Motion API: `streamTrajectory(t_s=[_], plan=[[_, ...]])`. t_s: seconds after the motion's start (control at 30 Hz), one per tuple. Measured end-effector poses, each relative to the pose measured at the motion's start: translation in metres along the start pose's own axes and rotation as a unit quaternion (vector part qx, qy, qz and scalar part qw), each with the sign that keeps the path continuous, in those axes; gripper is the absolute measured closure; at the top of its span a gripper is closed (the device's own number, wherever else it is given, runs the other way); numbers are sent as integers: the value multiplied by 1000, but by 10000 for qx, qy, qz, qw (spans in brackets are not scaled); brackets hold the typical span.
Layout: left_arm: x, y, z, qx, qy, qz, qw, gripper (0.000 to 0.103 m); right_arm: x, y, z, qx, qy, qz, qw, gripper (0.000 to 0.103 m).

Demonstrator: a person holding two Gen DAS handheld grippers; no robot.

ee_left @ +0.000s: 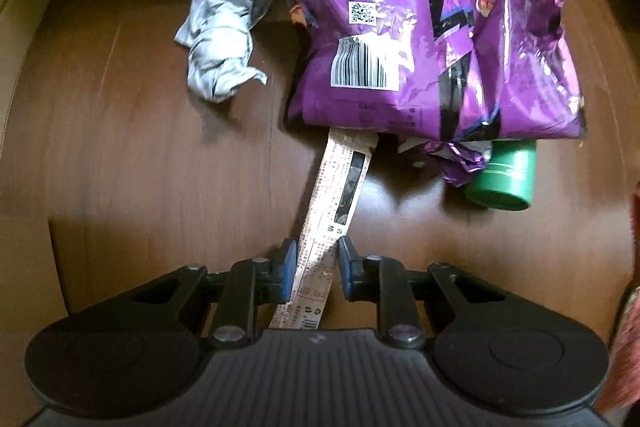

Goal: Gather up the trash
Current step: 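Lift the paper strip and snack wrapper and carry them over the wastebasket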

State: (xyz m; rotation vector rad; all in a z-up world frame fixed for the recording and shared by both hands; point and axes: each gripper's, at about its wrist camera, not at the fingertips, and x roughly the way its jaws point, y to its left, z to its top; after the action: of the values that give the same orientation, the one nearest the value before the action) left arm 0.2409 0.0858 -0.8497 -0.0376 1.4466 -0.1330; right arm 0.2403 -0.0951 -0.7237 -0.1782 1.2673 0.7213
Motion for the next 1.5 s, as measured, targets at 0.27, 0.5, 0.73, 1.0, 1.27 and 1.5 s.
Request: streamTrajectory(t_s=[0.27, 0.5, 0.73, 1.0, 1.27, 1.5], plan=[[-17, -1, -16, -559, -16, -237, 9982, 83, -9, 4, -4, 14, -53, -9, 10000, 74], [-43, 0, -26, -989, -116, -471, 9939, 83, -18, 8, -8, 61, -105, -21, 9999, 75], [-109, -11, -19, -1276, -398, -780, 9879, 83, -44, 12, -5, 81, -185, -142, 9997, 75], [-241, -47, 26, -1382, -977, -1128, 9791, 83, -144, 23, 28, 324, -531, -317, 9976, 75], [-399, -81, 87, -1102, -1704, -1371, 9696, 83, -281, 38, 75, 469, -1074, -547, 9916, 75], [-531, -101, 150, -640, -2469, -1275, 9585, 82, -395, 40, 145, 382, -2075, -864, 9737, 75]])
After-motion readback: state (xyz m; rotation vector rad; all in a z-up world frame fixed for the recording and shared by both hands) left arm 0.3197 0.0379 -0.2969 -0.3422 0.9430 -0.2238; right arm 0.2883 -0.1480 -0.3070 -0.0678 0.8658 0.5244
